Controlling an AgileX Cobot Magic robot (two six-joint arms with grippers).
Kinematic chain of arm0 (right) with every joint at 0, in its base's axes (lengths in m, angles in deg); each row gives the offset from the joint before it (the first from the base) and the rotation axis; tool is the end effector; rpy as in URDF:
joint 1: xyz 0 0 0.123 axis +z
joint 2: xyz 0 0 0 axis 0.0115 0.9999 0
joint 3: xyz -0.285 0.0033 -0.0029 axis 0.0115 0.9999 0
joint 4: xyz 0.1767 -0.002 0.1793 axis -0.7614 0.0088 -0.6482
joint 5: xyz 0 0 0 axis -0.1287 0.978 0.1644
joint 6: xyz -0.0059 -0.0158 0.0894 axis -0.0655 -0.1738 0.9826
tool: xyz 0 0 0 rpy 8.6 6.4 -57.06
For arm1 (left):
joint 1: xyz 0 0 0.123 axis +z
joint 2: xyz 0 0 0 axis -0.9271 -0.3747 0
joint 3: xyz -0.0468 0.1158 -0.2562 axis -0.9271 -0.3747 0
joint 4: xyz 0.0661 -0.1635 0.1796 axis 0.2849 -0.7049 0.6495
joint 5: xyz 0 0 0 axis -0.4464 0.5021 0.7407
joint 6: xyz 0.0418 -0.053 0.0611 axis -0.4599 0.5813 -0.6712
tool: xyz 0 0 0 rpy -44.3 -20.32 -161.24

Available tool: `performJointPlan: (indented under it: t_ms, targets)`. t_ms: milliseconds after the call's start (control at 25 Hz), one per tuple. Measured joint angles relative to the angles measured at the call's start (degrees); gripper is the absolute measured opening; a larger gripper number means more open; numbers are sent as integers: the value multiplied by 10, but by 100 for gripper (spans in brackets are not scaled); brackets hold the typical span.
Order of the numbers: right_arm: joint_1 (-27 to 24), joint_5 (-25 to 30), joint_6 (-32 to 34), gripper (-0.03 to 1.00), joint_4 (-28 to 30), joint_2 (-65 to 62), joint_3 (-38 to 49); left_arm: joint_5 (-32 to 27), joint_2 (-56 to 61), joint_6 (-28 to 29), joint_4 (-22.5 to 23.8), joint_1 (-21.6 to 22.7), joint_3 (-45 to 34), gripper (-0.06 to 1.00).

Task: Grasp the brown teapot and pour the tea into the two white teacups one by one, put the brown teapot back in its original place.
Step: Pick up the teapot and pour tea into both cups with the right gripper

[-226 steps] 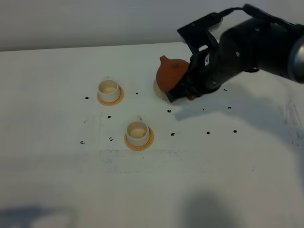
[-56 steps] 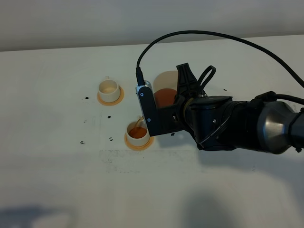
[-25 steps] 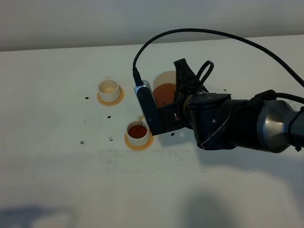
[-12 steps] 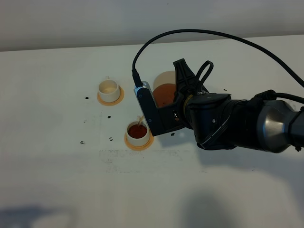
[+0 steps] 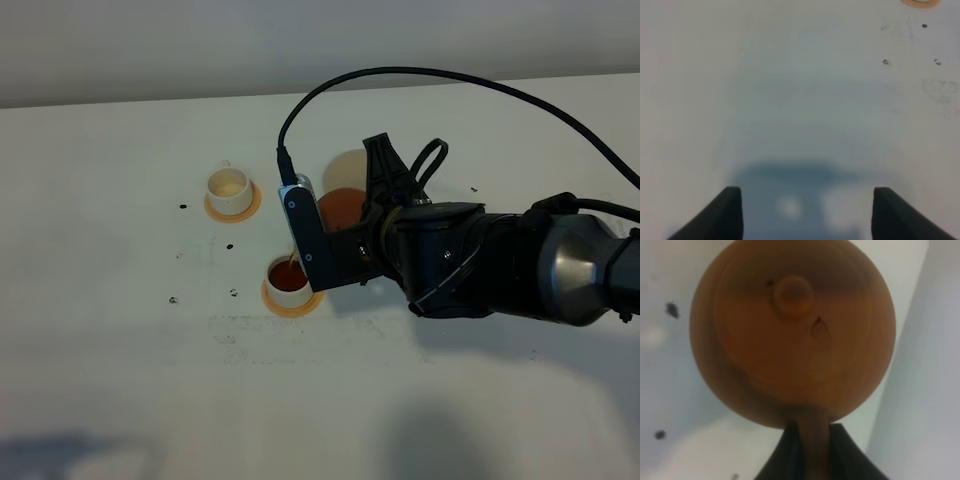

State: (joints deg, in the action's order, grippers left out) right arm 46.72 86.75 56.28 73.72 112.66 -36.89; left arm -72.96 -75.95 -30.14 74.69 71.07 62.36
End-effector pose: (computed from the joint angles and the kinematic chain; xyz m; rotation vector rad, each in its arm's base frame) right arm 0.2899 0.2386 0.1963 -1.9253 1.5732 -0.7568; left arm 0.0106 -0.0025 0.2646 -0.0591 2.1571 -0.0173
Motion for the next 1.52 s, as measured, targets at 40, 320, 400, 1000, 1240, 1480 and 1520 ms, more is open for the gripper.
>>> performJointPlan:
  t_ms: [40,320,400,1000,1240,1480,1520]
  targets:
    - [0,-3,2,11,-7,0,0,0,0,0,0,0,0,55]
    - [1,-11,31,11,-57,0,0,0,0,0,0,0,0,55]
    - [1,-9,39,11,-77,0,-4,0,0,0,0,0,0,55]
    - [-19,89,105,11,-338,-3,-98,0,0,0,0,0,0,55]
    - [-43,81,107,11,-440,-3,-98,0,0,-3,0,0,0,55]
    - [-76,67,107,11,-487,0,-98,0,0,0,0,0,0,55]
    - [-80,64,107,11,-488,2,-98,0,0,0,0,0,0,55]
